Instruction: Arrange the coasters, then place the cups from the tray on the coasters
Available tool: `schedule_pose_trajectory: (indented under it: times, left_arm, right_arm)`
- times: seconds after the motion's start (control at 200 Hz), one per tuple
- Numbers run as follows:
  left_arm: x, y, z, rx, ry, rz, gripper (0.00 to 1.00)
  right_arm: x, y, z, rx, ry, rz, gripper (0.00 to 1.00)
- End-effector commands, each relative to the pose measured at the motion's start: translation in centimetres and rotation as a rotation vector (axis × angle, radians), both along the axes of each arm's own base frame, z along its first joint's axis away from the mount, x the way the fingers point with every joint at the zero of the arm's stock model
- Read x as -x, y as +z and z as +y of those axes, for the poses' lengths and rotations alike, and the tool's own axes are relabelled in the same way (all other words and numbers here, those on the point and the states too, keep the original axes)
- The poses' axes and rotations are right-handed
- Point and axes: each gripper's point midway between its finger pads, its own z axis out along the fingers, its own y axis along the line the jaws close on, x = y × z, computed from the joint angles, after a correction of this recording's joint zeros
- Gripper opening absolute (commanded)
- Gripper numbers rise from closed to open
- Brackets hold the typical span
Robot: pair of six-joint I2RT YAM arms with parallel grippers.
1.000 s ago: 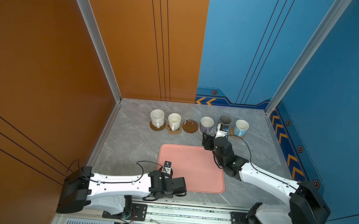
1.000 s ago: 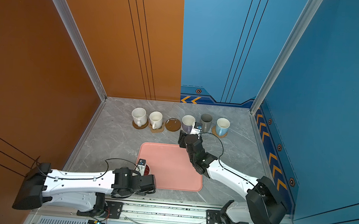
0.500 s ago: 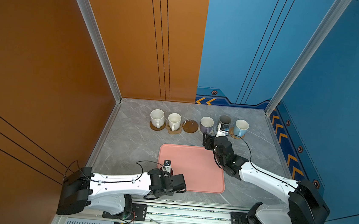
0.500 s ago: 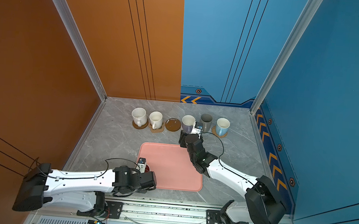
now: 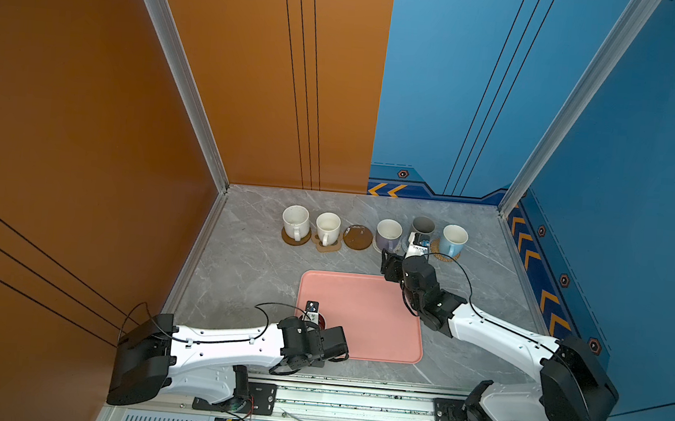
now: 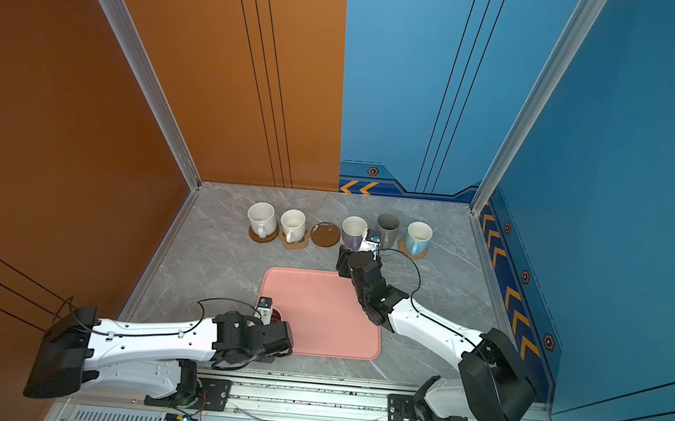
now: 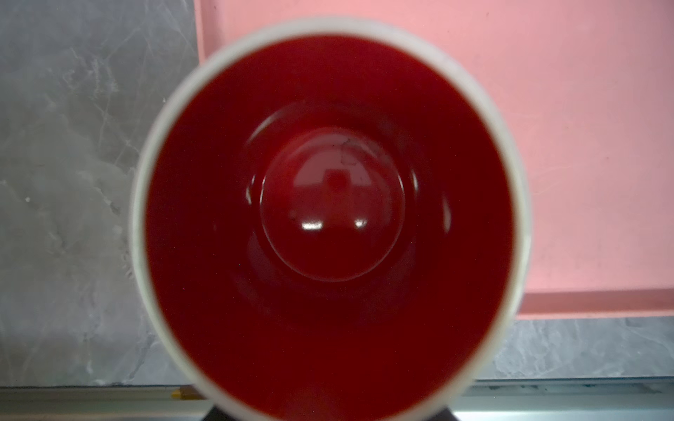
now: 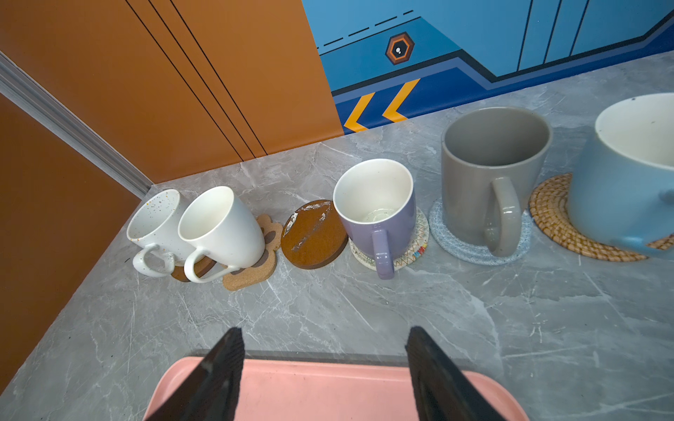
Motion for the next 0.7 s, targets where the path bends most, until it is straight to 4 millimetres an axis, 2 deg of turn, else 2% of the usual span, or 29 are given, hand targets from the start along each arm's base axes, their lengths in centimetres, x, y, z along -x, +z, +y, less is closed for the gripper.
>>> schedule_pose_trajectory:
  times: [0.0, 0.691]
  left_arm:
    - [-0.1, -0.4, 0.96, -0.034, 0.02, 0.002, 0.44]
    - [-0.72, -0.57, 0.68, -0.053, 0.018, 0.002, 0.32]
  right_arm:
    - [-0.27, 0.13, 0.13, -0.01, -0.001, 0.011, 0.69]
    - [-0.32, -0.04, 0.14, -0.017, 0.004, 0.019, 0.69]
